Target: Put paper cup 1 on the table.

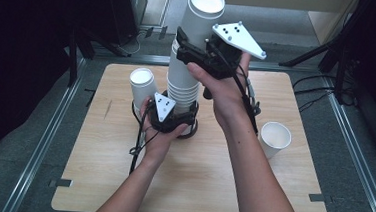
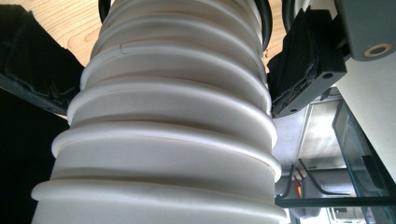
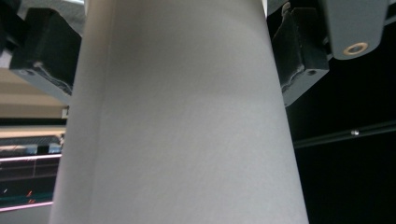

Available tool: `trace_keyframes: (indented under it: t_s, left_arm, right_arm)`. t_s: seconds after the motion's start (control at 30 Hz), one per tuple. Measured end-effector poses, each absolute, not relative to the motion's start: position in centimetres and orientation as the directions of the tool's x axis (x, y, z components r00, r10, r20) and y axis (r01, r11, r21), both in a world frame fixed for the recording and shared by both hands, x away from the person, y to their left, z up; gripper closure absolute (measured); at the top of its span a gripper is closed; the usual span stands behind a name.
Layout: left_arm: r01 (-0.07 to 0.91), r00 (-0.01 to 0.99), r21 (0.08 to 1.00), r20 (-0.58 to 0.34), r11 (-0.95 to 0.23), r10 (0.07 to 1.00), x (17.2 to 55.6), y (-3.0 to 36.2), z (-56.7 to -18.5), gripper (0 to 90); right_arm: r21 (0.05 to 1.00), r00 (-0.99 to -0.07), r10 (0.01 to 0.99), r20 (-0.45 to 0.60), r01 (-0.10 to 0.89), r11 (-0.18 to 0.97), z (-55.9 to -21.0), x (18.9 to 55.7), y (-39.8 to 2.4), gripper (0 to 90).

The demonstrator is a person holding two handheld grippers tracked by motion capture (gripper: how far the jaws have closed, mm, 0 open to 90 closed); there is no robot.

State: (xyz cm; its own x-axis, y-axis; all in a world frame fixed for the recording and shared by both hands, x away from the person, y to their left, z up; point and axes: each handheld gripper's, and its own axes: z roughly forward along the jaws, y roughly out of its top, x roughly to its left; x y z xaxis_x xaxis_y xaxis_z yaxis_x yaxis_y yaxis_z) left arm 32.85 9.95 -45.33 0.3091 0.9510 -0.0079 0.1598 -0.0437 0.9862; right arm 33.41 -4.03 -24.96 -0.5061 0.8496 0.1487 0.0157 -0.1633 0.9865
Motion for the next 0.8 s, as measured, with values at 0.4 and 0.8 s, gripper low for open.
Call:
trace_keyframes:
  t_s: [0.4,0.8]
  left_arm:
    - [0.154,0.312,0.987,-0.002,-0.048,0.95,32.9,10.0,-45.4,5.3]
    - [0.149,0.313,0.988,-0.008,-0.041,0.95,32.9,10.0,-45.4,5.1]
  right_arm:
    - [0.991,-0.471,0.875,0.109,-0.021,-0.135,-25.1,31.5,-7.7,14.6]
    - [0.993,-0.425,0.898,0.116,0.021,-0.119,-28.6,30.7,-10.9,14.5]
